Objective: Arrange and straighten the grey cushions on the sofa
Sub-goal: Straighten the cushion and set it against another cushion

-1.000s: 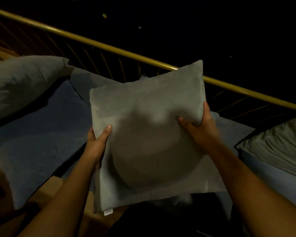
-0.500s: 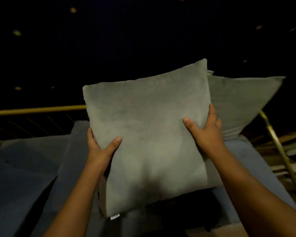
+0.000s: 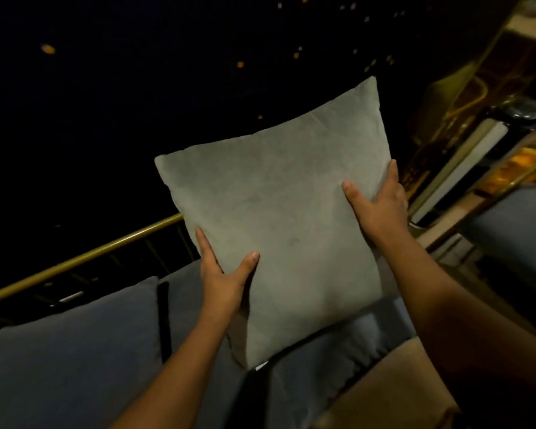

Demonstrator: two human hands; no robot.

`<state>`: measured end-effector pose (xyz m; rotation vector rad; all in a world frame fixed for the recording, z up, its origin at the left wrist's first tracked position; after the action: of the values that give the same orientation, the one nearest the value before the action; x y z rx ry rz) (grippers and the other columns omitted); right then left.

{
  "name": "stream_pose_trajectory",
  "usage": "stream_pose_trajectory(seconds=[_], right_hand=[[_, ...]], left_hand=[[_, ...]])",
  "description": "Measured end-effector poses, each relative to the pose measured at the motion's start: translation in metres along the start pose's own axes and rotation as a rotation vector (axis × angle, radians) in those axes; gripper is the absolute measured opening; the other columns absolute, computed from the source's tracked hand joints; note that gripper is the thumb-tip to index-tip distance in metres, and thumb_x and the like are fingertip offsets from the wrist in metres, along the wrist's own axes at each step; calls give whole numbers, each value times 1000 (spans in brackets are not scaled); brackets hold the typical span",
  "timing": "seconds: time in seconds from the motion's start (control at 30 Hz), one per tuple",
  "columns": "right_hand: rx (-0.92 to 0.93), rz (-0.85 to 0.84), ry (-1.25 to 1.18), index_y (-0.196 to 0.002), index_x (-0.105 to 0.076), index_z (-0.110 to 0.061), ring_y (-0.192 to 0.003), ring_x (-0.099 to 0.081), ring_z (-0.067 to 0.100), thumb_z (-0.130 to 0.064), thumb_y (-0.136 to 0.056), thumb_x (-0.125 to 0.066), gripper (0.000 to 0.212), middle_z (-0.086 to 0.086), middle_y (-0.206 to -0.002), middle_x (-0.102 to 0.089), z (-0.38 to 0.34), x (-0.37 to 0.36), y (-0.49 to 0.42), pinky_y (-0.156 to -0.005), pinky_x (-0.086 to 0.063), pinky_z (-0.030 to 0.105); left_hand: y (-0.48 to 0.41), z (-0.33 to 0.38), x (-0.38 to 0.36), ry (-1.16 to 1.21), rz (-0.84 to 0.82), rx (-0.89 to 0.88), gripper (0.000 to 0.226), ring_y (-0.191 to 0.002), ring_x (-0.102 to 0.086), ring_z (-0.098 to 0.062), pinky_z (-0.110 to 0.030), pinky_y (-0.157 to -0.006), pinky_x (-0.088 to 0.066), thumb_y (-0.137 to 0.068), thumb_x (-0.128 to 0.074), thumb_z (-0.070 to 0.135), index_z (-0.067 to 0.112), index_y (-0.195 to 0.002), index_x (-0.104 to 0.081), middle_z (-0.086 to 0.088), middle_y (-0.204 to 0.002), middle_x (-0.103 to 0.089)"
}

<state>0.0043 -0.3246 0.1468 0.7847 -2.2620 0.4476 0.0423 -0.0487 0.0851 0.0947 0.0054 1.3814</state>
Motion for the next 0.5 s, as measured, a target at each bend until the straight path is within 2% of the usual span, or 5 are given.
stream_pose_trajectory(seconds=[0.13,0.23,0.33,0.43,0.5], right_hand=[[-6,-246,-38,-149,-1,-32,-140,-23,36,-72,-70,-57,105,13,-157,-16,39,-35,6,-112,-26,53],[8,-435,116,-150,-8,-23,-140,-21,37,-58,-75,-65,101,17,-156,-16,65,-73,43,-113,-25,48],[55,-291,248,-149,-14,-24,-141,-12,38,-57,-75,-65,95,17,-156,-13,75,-93,70,-113,-18,49],[109,-209,236,-143,-33,-23,-137,-24,37,-48,-76,-66,78,16,-150,-28,58,-103,88,-111,-25,50],[241,-203,181,-135,-46,-20,-132,-35,34,-40,-77,-67,64,15,-142,-41,38,-113,105,-108,-30,51]], left_hand=[[-2,-35,-46,-19,-250,142,96,-132,-31,-10,-24,-106,-33,-81,-68,10,23,-148,-1,5,-153,-18],[2,-54,-53,-91,-392,251,80,-125,-31,-5,-3,-81,-38,-85,-64,13,21,-148,-16,6,-148,-29],[4,-60,-41,-174,-398,260,71,-122,-31,-2,-6,-84,-36,-85,-65,22,25,-145,-26,12,-135,-34],[6,-61,-11,-270,-350,237,57,-117,-41,-6,-2,-80,-34,-86,-63,20,16,-137,-41,8,-125,-43],[8,-63,16,-320,-292,219,46,-117,-49,-14,-12,-89,-37,-87,-62,18,13,-130,-50,5,-124,-51]])
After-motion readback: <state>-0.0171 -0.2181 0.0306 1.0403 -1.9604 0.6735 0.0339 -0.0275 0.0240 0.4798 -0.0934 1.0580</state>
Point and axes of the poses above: each hand's wrist, its own y-axis away from the middle knuckle, its own x-axis out of the back of the hand, z = x × y, the point moved 1 cm from there along -y, towards the middle knuckle
